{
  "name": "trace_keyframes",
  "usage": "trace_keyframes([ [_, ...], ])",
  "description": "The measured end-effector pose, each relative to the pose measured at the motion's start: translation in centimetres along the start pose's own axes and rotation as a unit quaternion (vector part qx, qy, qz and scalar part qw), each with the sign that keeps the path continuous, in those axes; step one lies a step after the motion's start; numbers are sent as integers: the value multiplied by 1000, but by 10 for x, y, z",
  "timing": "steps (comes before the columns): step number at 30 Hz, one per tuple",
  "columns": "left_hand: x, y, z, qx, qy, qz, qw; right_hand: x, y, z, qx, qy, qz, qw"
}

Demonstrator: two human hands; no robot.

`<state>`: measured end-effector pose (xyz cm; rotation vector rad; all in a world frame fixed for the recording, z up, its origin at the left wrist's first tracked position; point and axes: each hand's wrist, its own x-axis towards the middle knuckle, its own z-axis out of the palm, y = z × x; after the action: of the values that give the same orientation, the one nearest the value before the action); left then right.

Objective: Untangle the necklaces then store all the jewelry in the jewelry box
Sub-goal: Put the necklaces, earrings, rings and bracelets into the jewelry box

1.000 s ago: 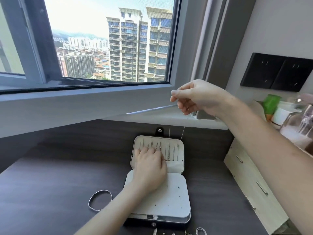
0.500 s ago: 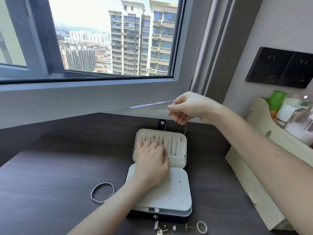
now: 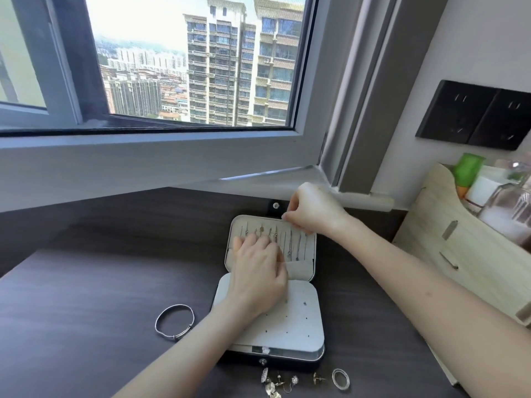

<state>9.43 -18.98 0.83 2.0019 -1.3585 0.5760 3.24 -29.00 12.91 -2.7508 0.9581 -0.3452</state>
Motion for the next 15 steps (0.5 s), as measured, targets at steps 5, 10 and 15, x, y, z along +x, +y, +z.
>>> trace_keyframes([
  [5,-1,2,-3,-4,14,7,1000,-8,8,22,-111,113,-50,986],
  [10,-2,2,-4,-5,21,12,1000,-13,12,39,-107,155,-37,981],
  [15,-2,2,-4,-5,14,12,1000,-14,14,43,-87,199,14,976],
])
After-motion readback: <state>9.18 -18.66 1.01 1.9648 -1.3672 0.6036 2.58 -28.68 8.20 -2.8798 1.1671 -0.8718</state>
